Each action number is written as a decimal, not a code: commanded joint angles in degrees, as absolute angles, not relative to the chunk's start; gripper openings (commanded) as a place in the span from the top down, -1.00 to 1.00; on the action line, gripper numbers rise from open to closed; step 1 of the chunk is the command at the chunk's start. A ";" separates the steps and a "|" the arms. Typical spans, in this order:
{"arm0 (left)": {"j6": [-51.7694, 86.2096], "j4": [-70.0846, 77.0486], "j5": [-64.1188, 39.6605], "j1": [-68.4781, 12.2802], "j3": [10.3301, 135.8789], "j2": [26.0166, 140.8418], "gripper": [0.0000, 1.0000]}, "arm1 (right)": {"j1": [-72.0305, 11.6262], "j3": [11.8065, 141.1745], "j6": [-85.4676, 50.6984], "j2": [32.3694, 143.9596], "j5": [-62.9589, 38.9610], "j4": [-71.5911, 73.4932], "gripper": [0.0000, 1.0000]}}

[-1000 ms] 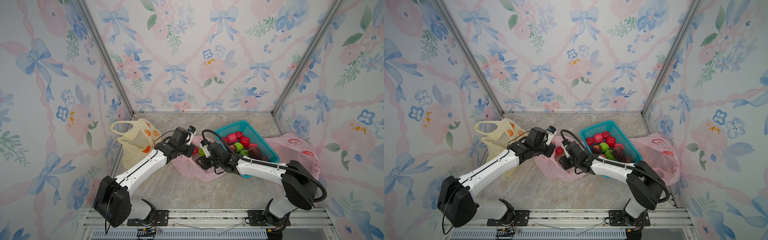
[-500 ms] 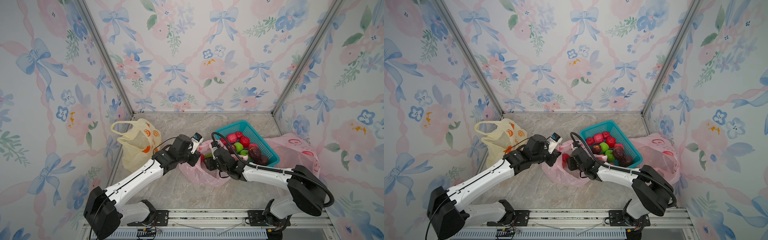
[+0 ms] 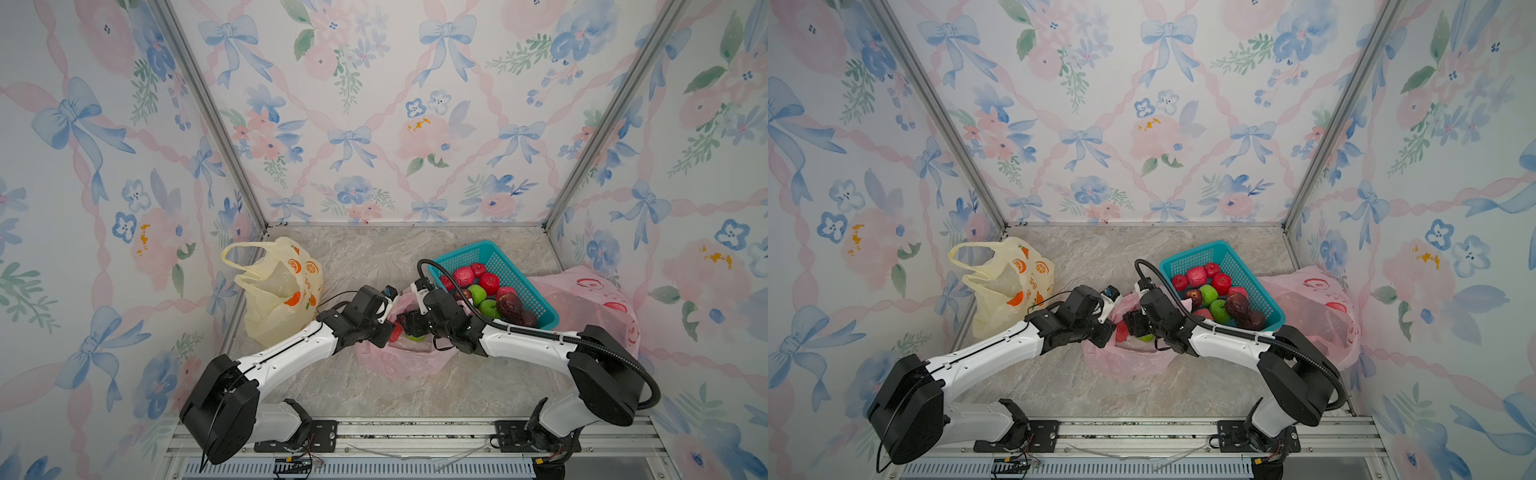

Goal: Untie the knot of a plastic bag & take out the apple
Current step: Pick up the apple from the plastic bag.

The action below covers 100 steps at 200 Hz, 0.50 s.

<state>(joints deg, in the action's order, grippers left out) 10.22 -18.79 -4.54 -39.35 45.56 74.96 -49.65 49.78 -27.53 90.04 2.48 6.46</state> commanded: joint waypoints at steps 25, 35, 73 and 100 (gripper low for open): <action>12.91 -19.82 -0.53 -37.75 43.99 74.05 1.00 | -50.67 54.25 -21.68 94.22 -3.82 2.55 -0.25; 13.24 -20.38 -0.28 -37.54 44.03 73.93 1.00 | -50.64 55.14 -20.29 94.50 -4.86 1.59 -0.25; 14.45 -23.10 -0.69 -36.09 45.34 74.18 1.00 | -50.63 58.94 -15.66 99.32 -8.71 -2.08 -0.26; 14.51 -23.98 -1.51 -35.99 45.79 74.27 1.00 | -50.67 60.10 -13.20 100.51 -11.13 -3.06 -0.39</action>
<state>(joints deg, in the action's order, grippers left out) 13.54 -21.37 -1.32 -36.34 44.80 74.89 -50.11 57.89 -17.10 99.35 -7.68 0.10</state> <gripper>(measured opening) 0.047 0.657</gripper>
